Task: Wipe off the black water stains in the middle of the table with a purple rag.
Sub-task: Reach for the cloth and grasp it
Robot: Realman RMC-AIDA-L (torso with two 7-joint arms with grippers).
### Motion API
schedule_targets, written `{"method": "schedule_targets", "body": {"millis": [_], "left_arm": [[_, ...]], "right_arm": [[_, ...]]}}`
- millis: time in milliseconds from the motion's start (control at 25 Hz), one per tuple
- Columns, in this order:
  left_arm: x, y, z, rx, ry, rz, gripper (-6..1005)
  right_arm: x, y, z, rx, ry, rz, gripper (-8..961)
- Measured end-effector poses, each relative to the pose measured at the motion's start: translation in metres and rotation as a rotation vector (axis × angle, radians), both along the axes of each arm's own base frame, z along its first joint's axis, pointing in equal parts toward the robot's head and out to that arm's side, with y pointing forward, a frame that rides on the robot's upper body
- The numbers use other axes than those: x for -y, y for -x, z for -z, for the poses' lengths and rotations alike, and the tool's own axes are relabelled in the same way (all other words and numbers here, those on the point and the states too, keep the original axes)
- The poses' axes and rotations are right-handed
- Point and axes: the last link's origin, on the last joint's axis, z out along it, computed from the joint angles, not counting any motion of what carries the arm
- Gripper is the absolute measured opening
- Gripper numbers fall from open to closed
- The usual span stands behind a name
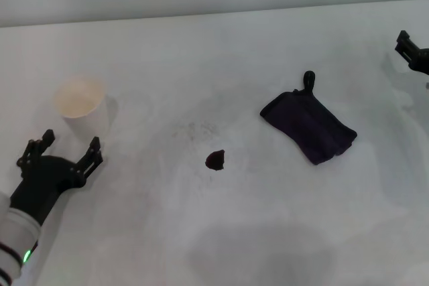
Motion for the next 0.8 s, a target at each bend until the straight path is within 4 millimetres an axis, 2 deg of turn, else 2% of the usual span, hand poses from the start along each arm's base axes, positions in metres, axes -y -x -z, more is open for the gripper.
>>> {"method": "schedule_targets", "body": {"millis": [280, 360, 480, 520, 600, 720, 760, 800], "left_arm": [[0.021, 0.004, -0.006, 0.038, -0.062, -0.003, 892], [0.032, 0.013, -0.019, 0.048, -0.143, -0.029, 892], [0.035, 0.017, -0.025, 0.058, -0.186, -0.049, 893], [0.039, 0.023, -0.033, 0.066, -0.238, -0.074, 893], [0.041, 0.033, -0.046, 0.071, -0.315, -0.121, 893], [0.04, 0.043, -0.057, 0.075, -0.382, -0.18, 892], [0.04, 0.043, -0.057, 0.075, -0.382, -0.18, 892], [0.039, 0.045, -0.06, 0.076, -0.398, -0.193, 892]], "right_arm": [[0.002, 0.007, 0.001, 0.007, -0.003, -0.059, 867], [0.003, 0.011, 0.001, 0.003, -0.003, -0.092, 867], [0.004, 0.016, 0.002, -0.024, 0.015, -0.137, 867], [0.004, 0.017, 0.002, -0.037, 0.026, -0.147, 867], [0.002, 0.023, 0.006, -0.072, 0.081, -0.181, 867], [-0.004, 0.035, 0.012, -0.087, 0.17, -0.244, 867], [-0.008, 0.046, 0.017, -0.073, 0.23, -0.29, 866], [-0.008, 0.046, 0.017, -0.073, 0.23, -0.29, 866]]}}
